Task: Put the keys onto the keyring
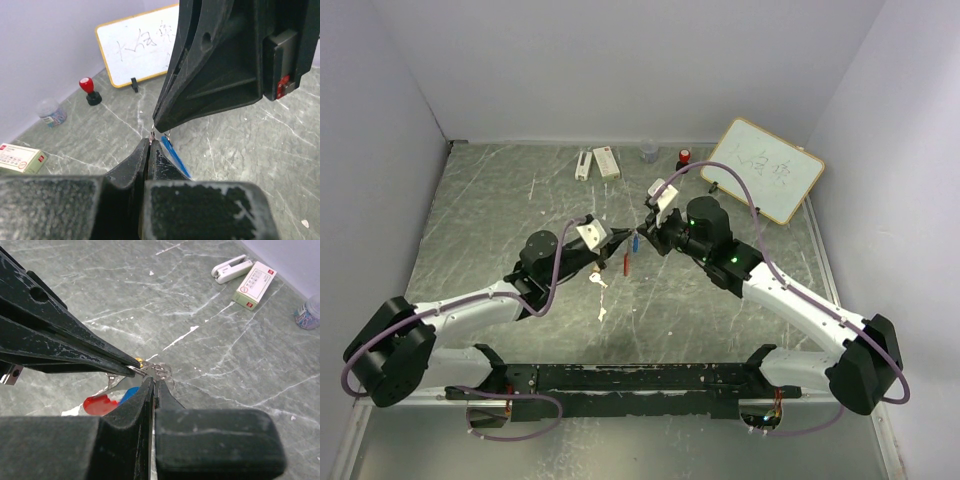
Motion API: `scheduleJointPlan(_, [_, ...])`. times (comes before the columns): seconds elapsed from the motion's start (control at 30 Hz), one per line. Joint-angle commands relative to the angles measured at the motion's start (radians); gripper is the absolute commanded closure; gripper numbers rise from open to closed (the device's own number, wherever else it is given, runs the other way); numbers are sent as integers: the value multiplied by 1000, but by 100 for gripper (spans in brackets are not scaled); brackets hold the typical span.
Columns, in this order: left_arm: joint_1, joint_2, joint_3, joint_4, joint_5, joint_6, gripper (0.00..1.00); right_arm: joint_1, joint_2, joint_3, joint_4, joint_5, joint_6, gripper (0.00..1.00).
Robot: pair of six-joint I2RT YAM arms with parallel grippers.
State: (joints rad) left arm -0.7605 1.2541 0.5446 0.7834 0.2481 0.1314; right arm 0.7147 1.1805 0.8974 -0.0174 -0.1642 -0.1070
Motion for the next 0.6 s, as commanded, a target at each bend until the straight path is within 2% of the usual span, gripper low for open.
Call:
scheduleJointPlan(0.0, [-3, -50, -10, 98, -47, 0, 93, -13, -16, -9, 9, 40, 6, 100])
scheduleJointPlan(0.33, [-3, -45, -34, 189, -45, -38, 93, -15, -10, -24, 30, 15, 7, 100])
scheduleJointPlan(0.57, [-3, -41, -80, 313, -56, -57, 93, -20, 11, -10, 25, -38, 21, 100])
